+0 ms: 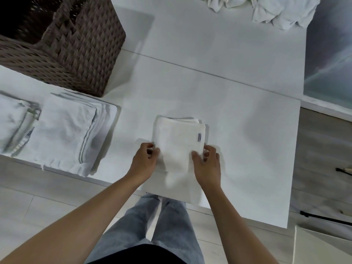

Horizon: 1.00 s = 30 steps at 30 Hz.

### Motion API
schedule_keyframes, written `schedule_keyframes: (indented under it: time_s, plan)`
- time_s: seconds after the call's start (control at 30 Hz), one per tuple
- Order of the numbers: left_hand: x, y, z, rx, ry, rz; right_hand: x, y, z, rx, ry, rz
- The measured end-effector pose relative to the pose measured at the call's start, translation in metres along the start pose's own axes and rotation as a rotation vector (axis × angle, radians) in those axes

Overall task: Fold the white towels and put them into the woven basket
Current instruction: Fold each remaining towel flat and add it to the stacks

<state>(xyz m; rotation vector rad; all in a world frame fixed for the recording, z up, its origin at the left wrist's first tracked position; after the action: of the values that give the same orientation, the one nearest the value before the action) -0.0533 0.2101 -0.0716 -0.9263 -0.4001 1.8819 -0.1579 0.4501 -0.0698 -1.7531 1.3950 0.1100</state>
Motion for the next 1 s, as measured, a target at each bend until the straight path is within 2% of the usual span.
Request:
schedule_keyframes:
  time_s: [0.17, 0.23, 0.33, 0.4, 0.5, 0.77, 1.0]
  plan:
    - [0.000, -0.005, -0.009, -0.121, -0.135, -0.029, 0.007, -0.010, 0.016, 0.107, 0.201, -0.024]
    - [-0.004, -0.007, -0.012, -0.160, -0.148, -0.045, 0.008, -0.013, 0.023, 0.203, 0.299, -0.045]
    - [-0.006, -0.013, -0.016, -0.189, -0.177, -0.085, 0.028, -0.023, 0.036, 0.419, 0.621, -0.222]
    - [-0.008, -0.020, -0.013, -0.169, -0.179, -0.102, 0.035, -0.035, 0.029, 0.465, 0.766, -0.337]
    - [-0.014, -0.033, -0.006, -0.102, -0.189, -0.126, 0.024, -0.047, 0.014, 0.348, 0.680, -0.371]
    - [-0.059, -0.073, 0.021, 0.067, -0.264, -0.070, -0.009, -0.082, -0.058, 0.006, 0.481, -0.241]
    - [-0.113, -0.099, 0.015, -0.010, -0.446, 0.053, 0.013, -0.100, -0.107, -0.110, 0.394, -0.303]
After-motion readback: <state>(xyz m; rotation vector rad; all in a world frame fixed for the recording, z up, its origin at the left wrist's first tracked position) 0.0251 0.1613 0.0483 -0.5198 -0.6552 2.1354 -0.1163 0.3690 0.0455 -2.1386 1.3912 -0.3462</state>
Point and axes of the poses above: each hand's wrist, its own y-axis towards the middle knuckle, its own x-axis out of the palm, z = x × y, the point moved 10 cm from there along y, towards the middle knuckle
